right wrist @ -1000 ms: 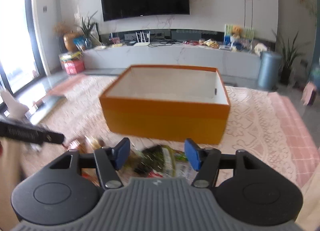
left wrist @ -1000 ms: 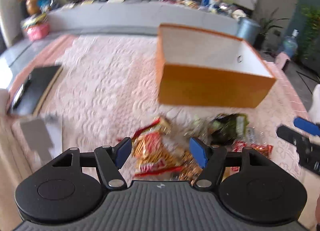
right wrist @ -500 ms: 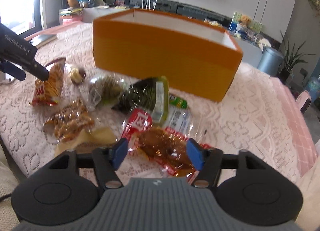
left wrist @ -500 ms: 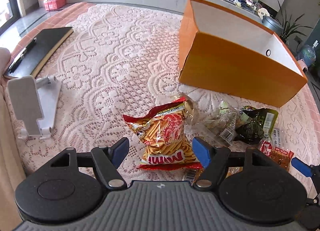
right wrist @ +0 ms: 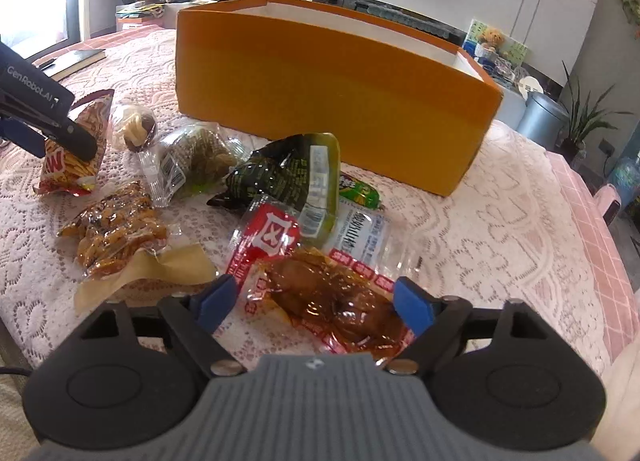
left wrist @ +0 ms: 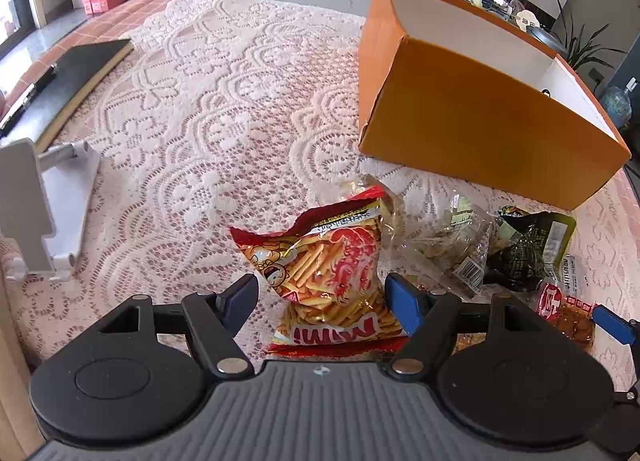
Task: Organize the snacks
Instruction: 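Grasp the red MIMI chip bag with the left tool while the right tool grasps the braised meat pack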
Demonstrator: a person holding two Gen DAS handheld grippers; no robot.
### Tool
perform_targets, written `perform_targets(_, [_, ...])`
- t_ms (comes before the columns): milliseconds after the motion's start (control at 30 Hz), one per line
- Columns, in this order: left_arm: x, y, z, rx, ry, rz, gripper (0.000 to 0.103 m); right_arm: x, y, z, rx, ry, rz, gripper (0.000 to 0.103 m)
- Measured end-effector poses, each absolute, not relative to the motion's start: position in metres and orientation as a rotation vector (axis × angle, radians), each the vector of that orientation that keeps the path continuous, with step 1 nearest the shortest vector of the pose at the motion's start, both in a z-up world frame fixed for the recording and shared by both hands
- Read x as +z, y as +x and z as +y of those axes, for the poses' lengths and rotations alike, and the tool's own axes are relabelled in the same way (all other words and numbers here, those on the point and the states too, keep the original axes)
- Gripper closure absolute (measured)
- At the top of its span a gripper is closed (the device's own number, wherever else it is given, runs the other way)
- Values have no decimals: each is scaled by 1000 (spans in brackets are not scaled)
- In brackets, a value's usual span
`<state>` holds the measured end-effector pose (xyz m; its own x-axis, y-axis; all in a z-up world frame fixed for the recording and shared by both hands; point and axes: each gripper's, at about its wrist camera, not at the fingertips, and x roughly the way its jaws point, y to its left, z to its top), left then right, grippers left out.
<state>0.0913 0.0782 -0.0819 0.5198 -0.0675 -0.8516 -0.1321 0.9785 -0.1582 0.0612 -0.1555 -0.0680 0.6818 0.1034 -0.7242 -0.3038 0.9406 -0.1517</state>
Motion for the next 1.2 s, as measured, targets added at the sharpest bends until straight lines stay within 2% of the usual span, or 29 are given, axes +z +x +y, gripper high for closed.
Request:
perform_targets(100, [-85, 93, 78, 31, -217, 1032, 18, -75, 64, -149, 239, -301, 799, 6])
perform_targets(300, [-88, 95, 78, 19, -223, 1032, 18, -78, 66, -148, 242, -287, 800, 6])
perform_targets(367, [-88, 95, 80, 16, -228, 1032, 18, -77, 65, -147, 242, -286, 797, 14])
perform_targets(500, [-88, 95, 80, 12, -232, 1033, 18, -75, 63, -147, 262, -278, 797, 23])
perform_targets(533, [-88, 95, 80, 11, -230, 1032, 19, -74, 63, -148, 263, -268, 791, 34])
perform_targets(633, [-88, 94, 80, 4, -233, 1034, 25, -68, 60, -148, 276, -254, 783, 45])
perform_targets(667, [-87, 94, 80, 1, -235, 1034, 27, -67, 57, -146, 276, -270, 771, 73])
perform_targets(733, [-87, 92, 79, -8, -230, 1030, 32, -61, 54, -144, 248, -294, 737, 90])
perform_targets(767, [-87, 92, 78, -9, -222, 1028, 34, -59, 56, -147, 248, -269, 736, 103])
perform_targets(900, [-86, 89, 76, -16, -193, 1022, 38, -55, 61, -156, 232, -216, 763, 100])
perform_targets(933, [-86, 88, 75, -17, -187, 1020, 40, -53, 60, -157, 228, -227, 769, 94])
perform_targets(1033, [-84, 87, 75, -19, -177, 1015, 44, -50, 58, -161, 284, -274, 807, 47])
perform_targets(1100, [-81, 85, 75, -21, -170, 1005, 46, -46, 58, -166, 343, -318, 822, 42])
perform_targets(1200, [-75, 81, 73, -42, -167, 990, 49, -45, 64, -177, 382, -372, 851, 28])
